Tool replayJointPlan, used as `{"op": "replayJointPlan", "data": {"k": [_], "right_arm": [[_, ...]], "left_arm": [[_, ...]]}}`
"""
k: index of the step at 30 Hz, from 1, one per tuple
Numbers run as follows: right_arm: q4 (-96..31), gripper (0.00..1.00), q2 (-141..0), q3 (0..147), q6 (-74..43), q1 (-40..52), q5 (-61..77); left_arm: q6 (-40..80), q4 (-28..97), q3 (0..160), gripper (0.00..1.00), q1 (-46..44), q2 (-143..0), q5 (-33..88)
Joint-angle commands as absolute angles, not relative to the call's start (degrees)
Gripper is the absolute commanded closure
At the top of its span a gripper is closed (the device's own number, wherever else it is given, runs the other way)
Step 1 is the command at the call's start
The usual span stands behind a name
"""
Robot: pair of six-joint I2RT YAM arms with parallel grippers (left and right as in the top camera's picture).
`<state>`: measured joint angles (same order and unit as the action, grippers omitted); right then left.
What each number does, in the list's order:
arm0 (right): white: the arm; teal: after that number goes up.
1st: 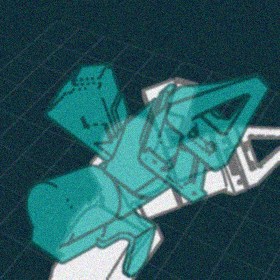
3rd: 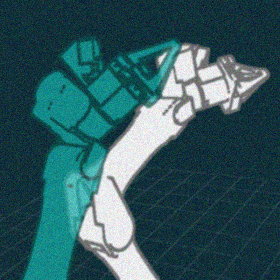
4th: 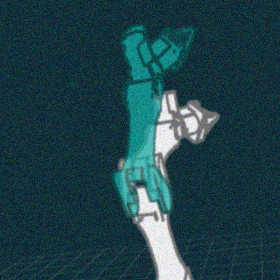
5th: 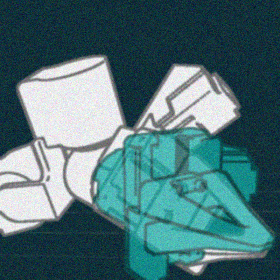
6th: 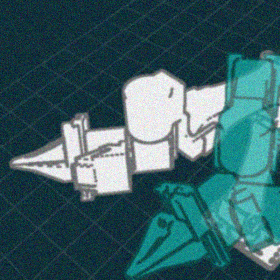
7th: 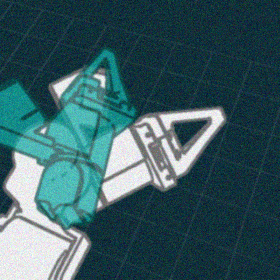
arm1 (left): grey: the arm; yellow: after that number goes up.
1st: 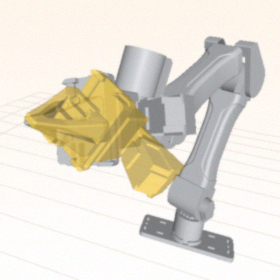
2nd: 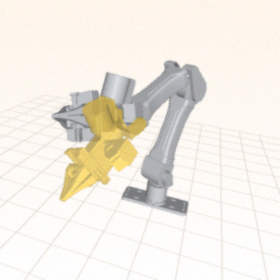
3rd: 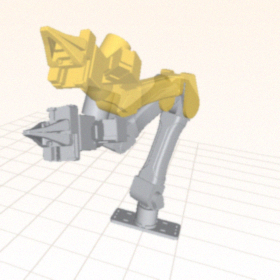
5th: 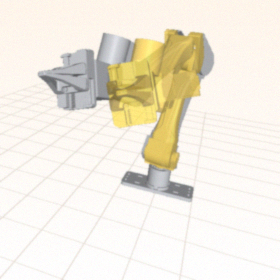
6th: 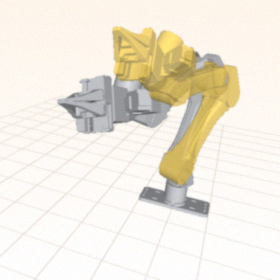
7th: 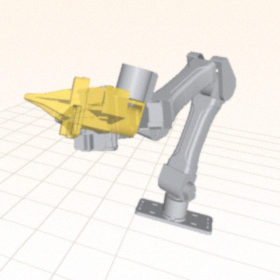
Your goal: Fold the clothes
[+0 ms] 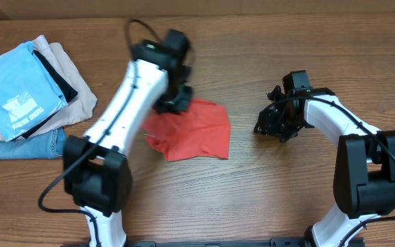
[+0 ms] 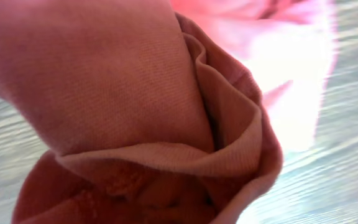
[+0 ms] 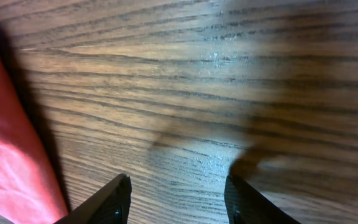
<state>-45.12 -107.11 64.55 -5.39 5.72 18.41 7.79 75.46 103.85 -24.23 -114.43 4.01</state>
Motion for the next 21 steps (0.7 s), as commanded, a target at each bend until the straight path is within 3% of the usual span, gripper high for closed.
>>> {"op": "replayJointPlan", "data": {"k": [1,8,21], "right_arm": [[-45.3,0.48,-106.5,65.8,-5.6,5.5,18.0],[-45.6,0.48,-106.5,65.8,-5.6,5.5,18.1],[-45.6,0.48,-106.5,65.8,-5.6,5.6,18.3]], "left_arm": [[11.7,72.8,103.5,0.89,-28.8,-117.8,4.1],[12.3,72.2,103.5,0.78,-32.4,-124.4,6.2],[12.3,67.9,103.8,0.78,-34.2,-125.0,18.1]]}}
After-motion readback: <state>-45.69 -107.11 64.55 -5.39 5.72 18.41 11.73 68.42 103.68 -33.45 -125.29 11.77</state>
